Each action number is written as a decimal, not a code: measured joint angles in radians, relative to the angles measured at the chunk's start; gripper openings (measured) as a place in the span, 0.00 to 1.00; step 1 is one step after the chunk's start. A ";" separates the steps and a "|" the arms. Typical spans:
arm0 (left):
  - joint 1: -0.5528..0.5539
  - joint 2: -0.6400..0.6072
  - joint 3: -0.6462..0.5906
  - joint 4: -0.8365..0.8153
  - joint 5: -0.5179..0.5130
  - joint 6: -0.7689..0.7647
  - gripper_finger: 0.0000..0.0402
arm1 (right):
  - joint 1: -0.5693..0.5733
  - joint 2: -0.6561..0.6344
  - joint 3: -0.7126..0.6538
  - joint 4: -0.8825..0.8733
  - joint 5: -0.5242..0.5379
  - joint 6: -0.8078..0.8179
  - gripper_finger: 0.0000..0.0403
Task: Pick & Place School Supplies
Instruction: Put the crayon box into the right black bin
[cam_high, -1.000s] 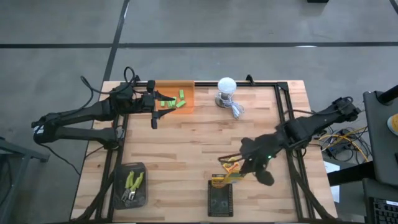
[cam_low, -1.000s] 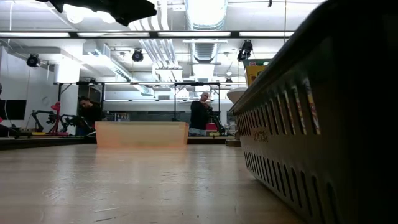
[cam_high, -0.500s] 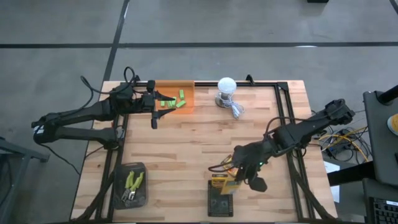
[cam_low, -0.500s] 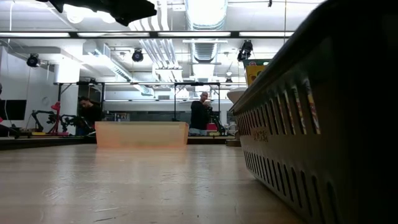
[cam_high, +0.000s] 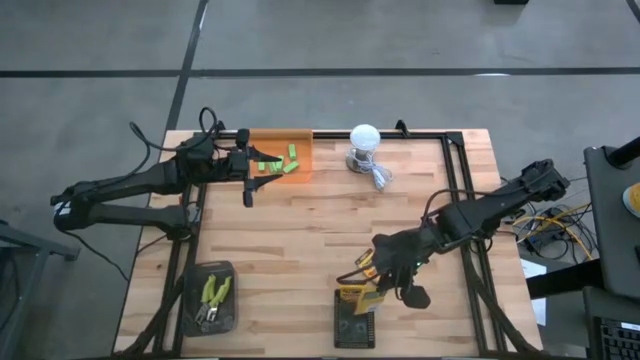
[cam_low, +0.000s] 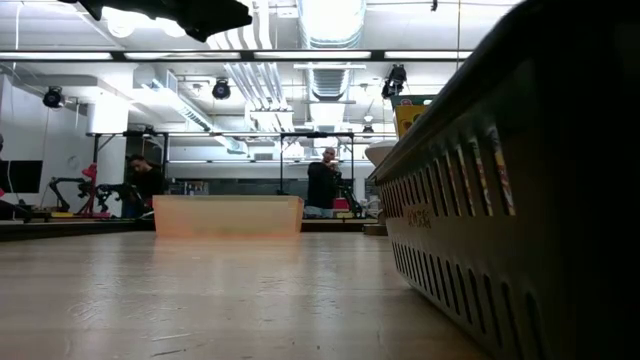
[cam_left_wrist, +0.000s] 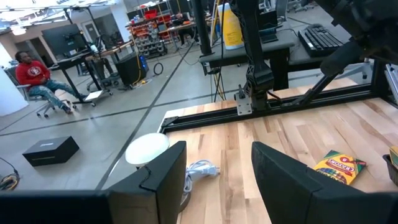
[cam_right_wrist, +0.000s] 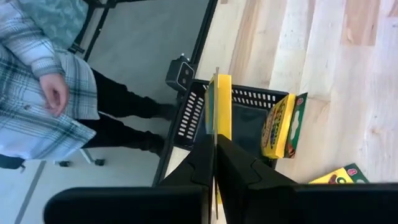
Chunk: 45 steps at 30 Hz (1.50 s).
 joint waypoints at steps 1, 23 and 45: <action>0.000 0.000 0.000 0.000 0.000 0.000 0.47 | 0.000 0.001 -0.001 0.000 0.002 -0.001 0.02; 0.000 0.000 0.000 0.000 0.000 0.000 0.47 | 0.022 0.195 -0.003 0.037 0.199 0.205 0.02; 0.000 0.000 0.000 0.000 0.000 0.000 0.47 | 0.035 0.349 0.000 0.049 0.125 0.242 0.02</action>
